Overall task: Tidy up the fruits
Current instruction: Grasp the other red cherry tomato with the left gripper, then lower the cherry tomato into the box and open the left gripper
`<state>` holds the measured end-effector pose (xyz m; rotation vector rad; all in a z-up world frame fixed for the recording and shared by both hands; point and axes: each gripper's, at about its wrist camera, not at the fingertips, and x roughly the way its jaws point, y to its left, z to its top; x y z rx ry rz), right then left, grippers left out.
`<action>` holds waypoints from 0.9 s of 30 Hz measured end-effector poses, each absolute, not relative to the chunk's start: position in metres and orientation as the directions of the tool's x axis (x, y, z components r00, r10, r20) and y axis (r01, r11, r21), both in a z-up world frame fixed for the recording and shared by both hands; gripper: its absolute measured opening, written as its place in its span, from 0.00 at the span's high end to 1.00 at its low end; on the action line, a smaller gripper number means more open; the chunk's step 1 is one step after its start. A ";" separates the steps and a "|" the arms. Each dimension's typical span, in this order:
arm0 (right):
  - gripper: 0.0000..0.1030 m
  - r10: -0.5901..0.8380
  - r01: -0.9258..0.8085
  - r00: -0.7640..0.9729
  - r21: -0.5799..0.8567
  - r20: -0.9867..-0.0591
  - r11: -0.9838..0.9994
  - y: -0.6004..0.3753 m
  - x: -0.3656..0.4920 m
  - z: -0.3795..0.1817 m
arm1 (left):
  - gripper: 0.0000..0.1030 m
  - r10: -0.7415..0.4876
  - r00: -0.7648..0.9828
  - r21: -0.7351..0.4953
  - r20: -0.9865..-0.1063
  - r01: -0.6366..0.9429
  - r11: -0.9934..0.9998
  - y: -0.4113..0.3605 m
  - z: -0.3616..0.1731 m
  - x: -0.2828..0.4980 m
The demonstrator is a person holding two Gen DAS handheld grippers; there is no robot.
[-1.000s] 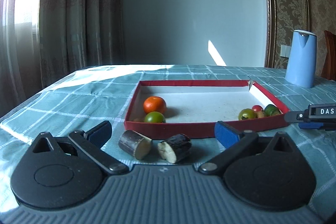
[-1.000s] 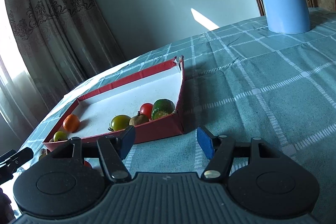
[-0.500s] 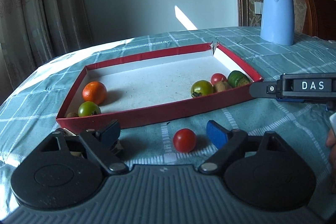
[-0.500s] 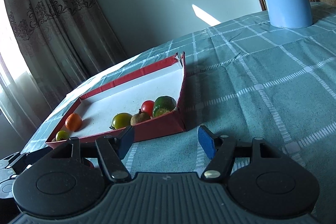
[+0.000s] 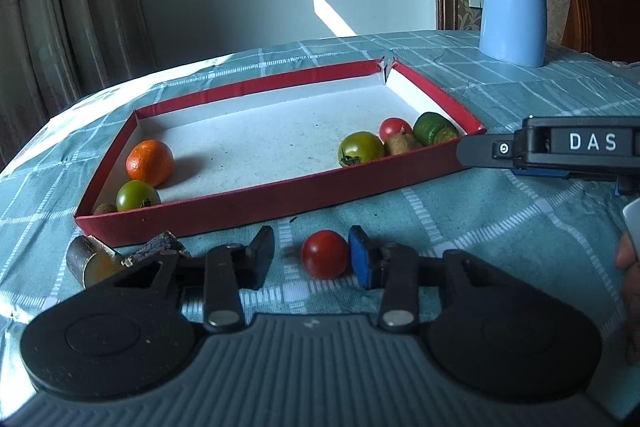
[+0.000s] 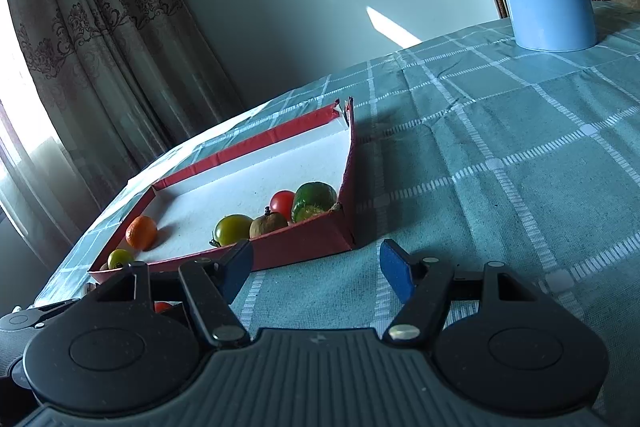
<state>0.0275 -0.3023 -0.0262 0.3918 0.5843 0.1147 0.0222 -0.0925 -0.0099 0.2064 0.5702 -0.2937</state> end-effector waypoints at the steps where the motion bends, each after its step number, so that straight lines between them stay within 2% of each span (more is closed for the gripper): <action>1: 0.33 0.215 0.005 0.830 0.392 -0.515 0.920 -0.302 0.028 -0.026 | 0.71 -0.218 0.802 0.111 -0.556 0.331 0.937 -0.093 -0.010 0.021; 4: 0.33 0.214 0.007 0.828 0.390 -0.519 0.921 -0.302 0.028 -0.026 | 0.77 -0.220 0.806 0.116 -0.549 0.334 0.935 -0.095 -0.009 0.019; 7: 0.32 0.211 0.008 0.824 0.384 -0.526 0.923 -0.301 0.029 -0.027 | 0.77 -0.205 0.811 0.106 -0.548 0.311 0.945 -0.092 -0.008 0.020; 9: 0.27 0.209 0.007 0.813 0.369 -0.543 0.930 -0.298 0.031 -0.027 | 0.77 -0.193 0.815 0.095 -0.546 0.289 0.953 -0.087 -0.007 0.021; 12: 0.25 0.192 0.001 0.801 0.322 -0.567 0.947 -0.290 0.033 -0.027 | 0.77 -0.182 0.821 0.085 -0.541 0.269 0.959 -0.080 -0.004 0.022; 24: 0.24 0.016 -0.014 0.754 0.008 -0.656 1.000 -0.245 0.042 -0.027 | 0.77 -0.156 0.845 0.049 -0.511 0.210 0.976 -0.051 0.012 0.023; 27: 0.22 -0.002 -0.011 0.751 -0.015 -0.660 1.000 -0.242 0.042 -0.028 | 0.77 -0.137 0.857 0.046 -0.498 0.183 0.982 -0.045 0.018 0.026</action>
